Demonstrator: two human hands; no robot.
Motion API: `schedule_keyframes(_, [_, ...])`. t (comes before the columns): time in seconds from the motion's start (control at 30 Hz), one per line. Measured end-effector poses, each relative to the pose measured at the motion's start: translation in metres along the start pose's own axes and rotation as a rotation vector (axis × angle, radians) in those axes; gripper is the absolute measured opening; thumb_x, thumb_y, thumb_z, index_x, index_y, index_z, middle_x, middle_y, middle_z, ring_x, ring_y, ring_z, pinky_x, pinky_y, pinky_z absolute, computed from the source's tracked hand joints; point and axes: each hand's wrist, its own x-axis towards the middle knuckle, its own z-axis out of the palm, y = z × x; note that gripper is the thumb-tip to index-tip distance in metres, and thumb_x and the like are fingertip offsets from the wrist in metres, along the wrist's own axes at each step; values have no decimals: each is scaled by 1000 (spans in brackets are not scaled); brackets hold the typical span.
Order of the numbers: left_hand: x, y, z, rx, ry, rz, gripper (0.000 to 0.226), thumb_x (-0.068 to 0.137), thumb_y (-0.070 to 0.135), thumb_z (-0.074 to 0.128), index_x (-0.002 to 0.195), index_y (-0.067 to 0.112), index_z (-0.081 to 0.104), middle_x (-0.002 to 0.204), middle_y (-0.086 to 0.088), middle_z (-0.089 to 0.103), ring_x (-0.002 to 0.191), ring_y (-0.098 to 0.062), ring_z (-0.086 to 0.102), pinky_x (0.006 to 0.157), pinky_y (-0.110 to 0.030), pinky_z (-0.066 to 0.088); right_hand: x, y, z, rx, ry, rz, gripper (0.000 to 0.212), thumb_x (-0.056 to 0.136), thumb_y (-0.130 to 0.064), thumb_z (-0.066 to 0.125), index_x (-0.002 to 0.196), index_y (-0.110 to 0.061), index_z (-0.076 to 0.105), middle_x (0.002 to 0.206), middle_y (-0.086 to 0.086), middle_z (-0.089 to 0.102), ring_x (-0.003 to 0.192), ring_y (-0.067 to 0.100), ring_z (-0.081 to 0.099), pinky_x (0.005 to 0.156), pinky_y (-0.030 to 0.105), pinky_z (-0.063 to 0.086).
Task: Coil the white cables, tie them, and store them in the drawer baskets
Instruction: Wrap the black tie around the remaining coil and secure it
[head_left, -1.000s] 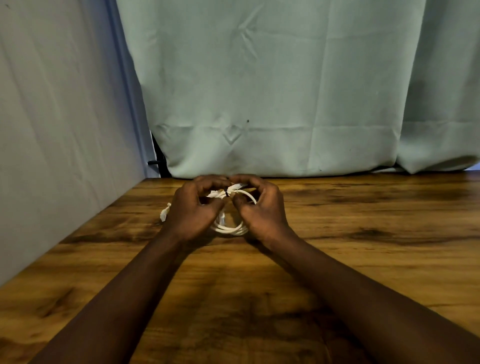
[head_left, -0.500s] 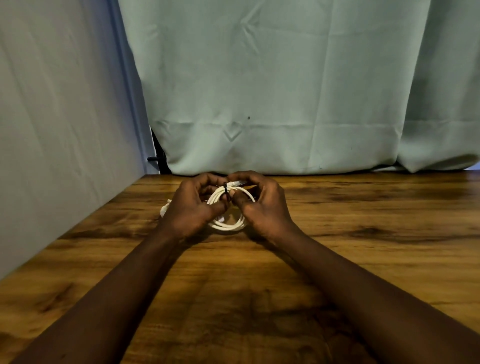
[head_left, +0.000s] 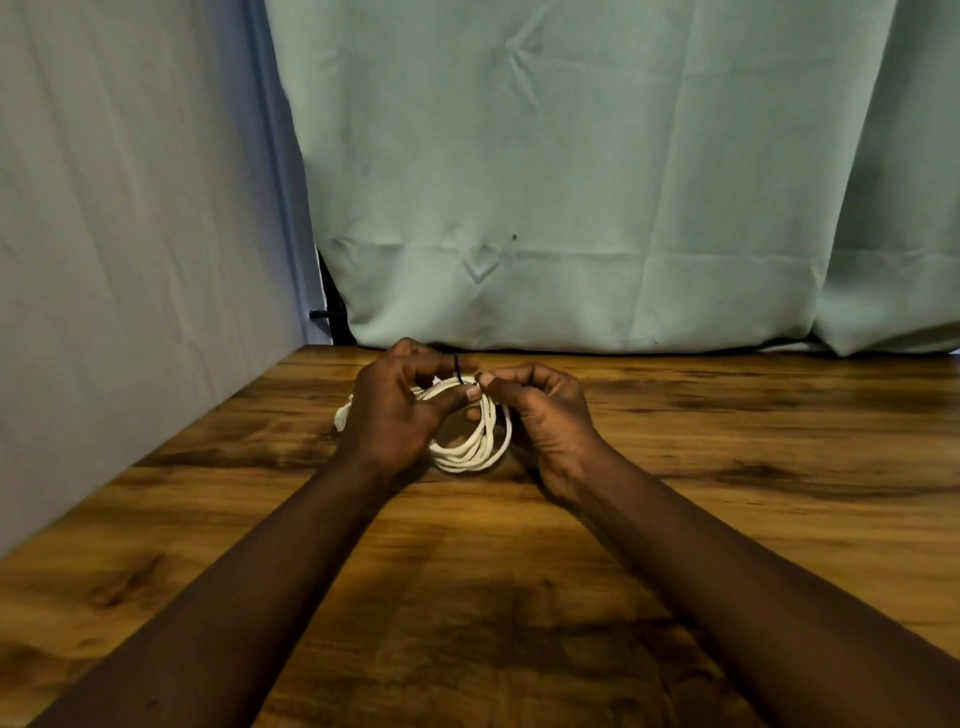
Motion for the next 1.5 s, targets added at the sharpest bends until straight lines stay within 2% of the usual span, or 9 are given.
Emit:
schedule_keyframes(0.13, [-5, 5, 6, 109, 140, 6, 38, 74, 21, 90, 107, 33, 77, 86, 14, 72, 93, -12, 67, 82, -39, 56, -2, 5, 4, 121, 65, 66, 9, 84, 5, 77, 87, 0, 70, 94, 27, 76, 74, 31, 75, 84, 50, 62])
schedule_keyframes(0.23, [-9, 12, 11, 62, 167, -8, 50, 79, 17, 87, 119, 37, 66, 84, 14, 75, 88, -5, 73, 81, -37, 60, -2, 9, 7, 176, 108, 80, 10, 86, 3, 76, 94, 3, 70, 96, 27, 76, 78, 31, 76, 85, 50, 63])
schedule_keyframes(0.37, [-8, 16, 12, 156, 215, 67, 16, 84, 20, 84, 96, 28, 76, 82, 15, 75, 77, 0, 71, 71, -34, 59, 1, 9, 4, 138, 107, 78, 9, 84, -2, 78, 89, -5, 70, 90, 18, 77, 77, 27, 74, 75, 41, 62])
schedule_keyframes(0.6, [-1, 11, 4, 304, 108, 180, 15, 91, 15, 74, 103, 21, 81, 99, 9, 78, 88, -5, 71, 82, -31, 58, 3, 1, -3, 29, -27, 90, 23, 88, 0, 71, 110, 3, 74, 104, 19, 77, 81, 22, 73, 75, 39, 61])
schedule_keyframes(0.77, [1, 13, -3, 241, 14, 107, 22, 85, 18, 82, 105, 27, 78, 85, 12, 77, 78, 0, 70, 71, -24, 56, 3, 8, 2, 46, 120, 50, 18, 81, 4, 79, 97, 9, 73, 98, 23, 77, 85, 34, 75, 81, 50, 63])
schedule_keyframes(0.93, [3, 9, 1, 167, -56, 57, 10, 84, 17, 84, 92, 22, 82, 85, 11, 78, 77, -4, 73, 72, -32, 58, 6, 13, 1, -11, 189, -55, 6, 85, -1, 79, 83, -6, 76, 88, 18, 78, 84, 36, 76, 74, 49, 64])
schedule_keyframes(1.1, [3, 10, 0, 121, -37, -24, 12, 83, 14, 83, 91, 23, 83, 86, 12, 79, 78, 0, 72, 73, -20, 51, 2, 11, 3, -35, 157, -115, 6, 90, -1, 73, 87, -4, 77, 87, 14, 78, 81, 31, 76, 72, 42, 65])
schedule_keyframes(1.3, [2, 17, -2, 194, 23, -120, 11, 74, 43, 81, 85, 41, 79, 75, 24, 75, 75, 2, 72, 88, -46, 58, 0, 14, 6, -72, 162, -175, 7, 90, 0, 72, 88, -4, 78, 86, 10, 79, 83, 31, 77, 74, 45, 65])
schedule_keyframes(1.5, [1, 29, -5, 206, 50, -196, 15, 68, 51, 77, 83, 52, 74, 71, 26, 73, 74, 3, 71, 92, -48, 56, -2, 17, 8, -179, 149, -325, 14, 89, -3, 75, 89, -16, 80, 88, 7, 80, 89, 28, 77, 84, 53, 63])
